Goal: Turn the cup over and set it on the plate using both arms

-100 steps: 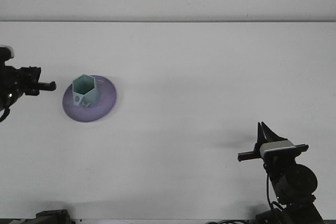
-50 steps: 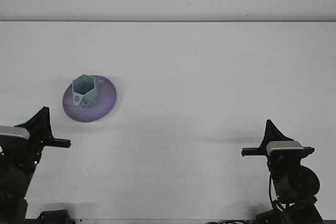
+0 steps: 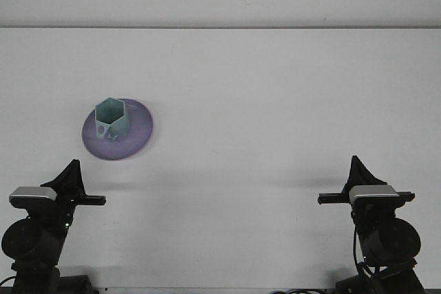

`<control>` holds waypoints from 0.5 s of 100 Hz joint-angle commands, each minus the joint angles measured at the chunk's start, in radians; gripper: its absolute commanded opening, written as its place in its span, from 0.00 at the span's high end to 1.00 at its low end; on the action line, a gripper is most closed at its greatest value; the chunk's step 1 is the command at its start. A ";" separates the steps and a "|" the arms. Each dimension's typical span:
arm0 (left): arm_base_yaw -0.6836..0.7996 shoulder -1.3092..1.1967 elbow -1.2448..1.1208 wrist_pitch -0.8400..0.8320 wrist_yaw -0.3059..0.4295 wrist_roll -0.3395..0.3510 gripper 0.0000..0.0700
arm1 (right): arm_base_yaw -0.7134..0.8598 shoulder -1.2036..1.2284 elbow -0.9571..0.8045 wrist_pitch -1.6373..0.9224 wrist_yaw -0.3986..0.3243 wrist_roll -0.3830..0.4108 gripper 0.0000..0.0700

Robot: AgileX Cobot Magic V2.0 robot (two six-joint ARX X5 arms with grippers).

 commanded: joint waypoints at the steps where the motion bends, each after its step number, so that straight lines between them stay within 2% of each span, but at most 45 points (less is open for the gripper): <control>1: 0.001 0.004 0.010 0.009 -0.002 -0.012 0.98 | 0.002 0.001 0.001 0.013 0.001 -0.007 1.00; 50: -0.005 -0.038 -0.009 0.017 -0.002 -0.007 0.98 | 0.002 0.001 0.001 0.016 0.000 -0.007 1.00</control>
